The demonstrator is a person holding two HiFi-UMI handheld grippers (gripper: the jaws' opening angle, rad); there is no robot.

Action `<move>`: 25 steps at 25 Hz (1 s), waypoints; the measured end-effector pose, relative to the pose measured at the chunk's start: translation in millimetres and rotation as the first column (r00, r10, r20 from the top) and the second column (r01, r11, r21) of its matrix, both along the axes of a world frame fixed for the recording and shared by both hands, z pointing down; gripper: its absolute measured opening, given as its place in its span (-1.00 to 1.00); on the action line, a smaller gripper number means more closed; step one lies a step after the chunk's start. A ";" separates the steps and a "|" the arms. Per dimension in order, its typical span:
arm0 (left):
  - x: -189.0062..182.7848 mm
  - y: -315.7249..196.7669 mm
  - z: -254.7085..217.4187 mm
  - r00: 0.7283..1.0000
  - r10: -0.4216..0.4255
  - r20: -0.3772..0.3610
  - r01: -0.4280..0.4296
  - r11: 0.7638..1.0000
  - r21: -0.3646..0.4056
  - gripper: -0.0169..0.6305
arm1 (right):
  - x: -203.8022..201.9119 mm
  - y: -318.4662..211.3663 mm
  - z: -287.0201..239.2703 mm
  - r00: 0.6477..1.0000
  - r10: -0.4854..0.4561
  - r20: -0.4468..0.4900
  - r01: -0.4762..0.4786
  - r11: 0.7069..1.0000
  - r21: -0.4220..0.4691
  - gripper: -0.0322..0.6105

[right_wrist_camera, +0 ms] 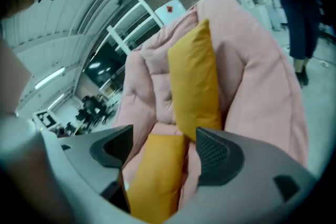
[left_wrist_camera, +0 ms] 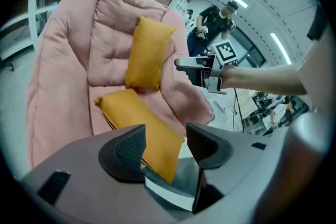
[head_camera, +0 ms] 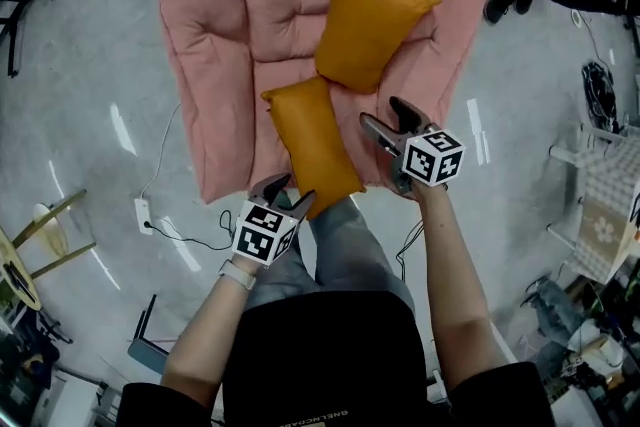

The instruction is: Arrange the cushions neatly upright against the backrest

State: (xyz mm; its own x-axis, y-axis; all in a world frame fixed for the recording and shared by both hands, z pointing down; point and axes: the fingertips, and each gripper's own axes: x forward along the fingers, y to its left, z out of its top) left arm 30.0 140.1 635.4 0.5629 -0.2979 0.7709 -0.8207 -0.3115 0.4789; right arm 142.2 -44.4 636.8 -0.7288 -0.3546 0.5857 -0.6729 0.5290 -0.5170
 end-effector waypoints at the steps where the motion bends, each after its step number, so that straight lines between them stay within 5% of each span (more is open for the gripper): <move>1: 6.2 10.1 9.6 0.999 0.036 -0.005 -0.036 0.999 -0.021 -0.19 | -6.4 27.5 9.9 0.995 -0.094 -0.025 0.093 0.995 -0.029 0.22; 4: 18.8 40.3 37.7 0.992 0.122 -0.013 -0.123 0.989 -0.085 -0.11 | -10.8 99.9 39.5 0.956 -0.274 -0.100 0.262 0.958 -0.120 0.22; 11: 27.1 89.6 98.7 0.980 0.188 -0.058 -0.196 0.950 -0.241 -0.02 | 5.8 204.9 99.0 0.881 -0.432 -0.195 0.366 0.881 -0.299 0.26; 21: 54.5 117.0 147.2 0.952 0.291 -0.097 -0.307 0.907 -0.288 0.03 | 19.9 243.0 153.4 0.782 -0.544 -0.304 0.425 0.822 -0.379 0.26; 25: 56.2 122.0 155.2 0.947 0.308 -0.096 -0.323 0.894 -0.312 0.02 | 22.5 249.5 164.2 0.783 -0.533 -0.319 0.388 0.821 -0.419 0.26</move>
State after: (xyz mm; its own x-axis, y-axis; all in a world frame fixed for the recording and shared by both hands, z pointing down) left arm 86.2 262.1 790.7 0.6208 0.1589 0.7677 -0.6814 -0.3749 0.6286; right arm 164.7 205.2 801.0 -0.4243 0.2173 0.8791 -0.5728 0.6875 -0.4464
